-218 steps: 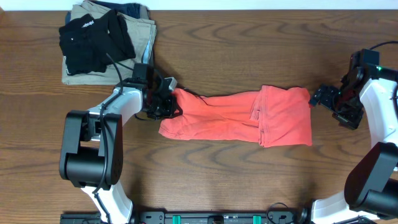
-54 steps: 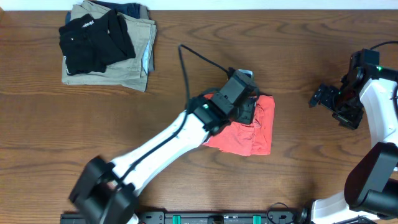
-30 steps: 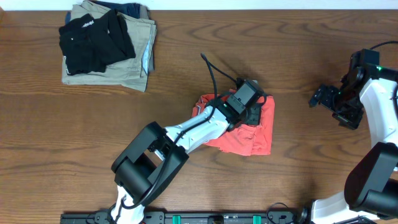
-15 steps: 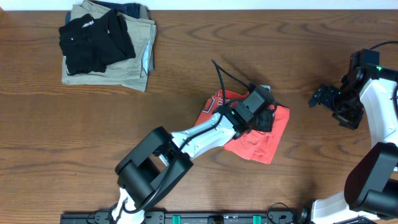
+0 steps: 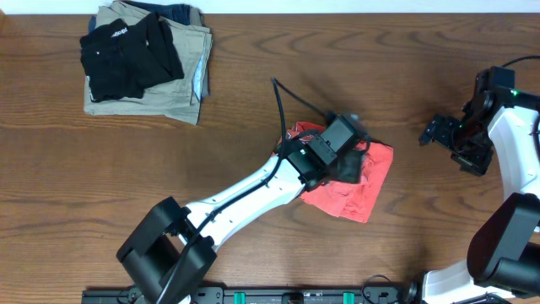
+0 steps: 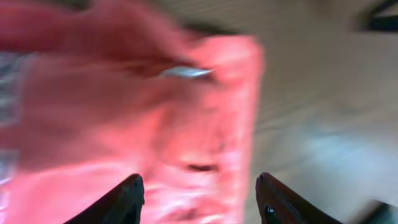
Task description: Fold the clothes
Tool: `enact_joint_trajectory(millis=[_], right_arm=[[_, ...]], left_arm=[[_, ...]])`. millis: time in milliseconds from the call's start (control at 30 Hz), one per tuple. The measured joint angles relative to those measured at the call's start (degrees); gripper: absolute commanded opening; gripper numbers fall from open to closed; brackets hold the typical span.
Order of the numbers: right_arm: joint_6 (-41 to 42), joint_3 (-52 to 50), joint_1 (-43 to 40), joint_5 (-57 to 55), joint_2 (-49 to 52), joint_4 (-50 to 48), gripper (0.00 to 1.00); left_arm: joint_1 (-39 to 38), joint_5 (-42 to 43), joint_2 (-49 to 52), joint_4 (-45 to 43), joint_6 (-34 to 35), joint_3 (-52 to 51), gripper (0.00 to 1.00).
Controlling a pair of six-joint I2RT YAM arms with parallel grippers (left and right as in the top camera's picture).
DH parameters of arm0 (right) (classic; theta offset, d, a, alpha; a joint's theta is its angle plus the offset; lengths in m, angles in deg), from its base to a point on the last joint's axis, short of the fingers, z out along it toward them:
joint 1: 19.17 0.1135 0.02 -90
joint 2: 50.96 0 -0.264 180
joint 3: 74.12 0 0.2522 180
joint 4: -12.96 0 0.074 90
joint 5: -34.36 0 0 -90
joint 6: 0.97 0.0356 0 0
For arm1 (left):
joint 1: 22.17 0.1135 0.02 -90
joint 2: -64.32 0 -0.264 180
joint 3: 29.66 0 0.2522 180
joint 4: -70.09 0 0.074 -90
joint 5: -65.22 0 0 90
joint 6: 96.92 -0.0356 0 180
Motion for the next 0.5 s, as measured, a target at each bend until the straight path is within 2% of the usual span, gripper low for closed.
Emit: enact_joint_trajectory(millis=[67,200,367,500], right_arm=[[0.0,0.0,0.0,0.0,0.0,0.0,0.99],[0.0,0.0,0.0,0.0,0.0,0.0,0.99],[0.0,0.0,0.0,0.0,0.0,0.0,0.99],[0.0,0.0,0.0,0.0,0.0,0.0,0.99]], left_arm=[[0.7,-3.9,0.1,2.8,-0.3,0.0,0.72],[4.0,-10.4,0.1,5.6,-1.7,-0.1,0.75],[10.9,-8.5,0.1,5.8,-3.8,0.0,0.79],[15.6,-6.5,0.1,5.9,-6.4,0.0,0.86]])
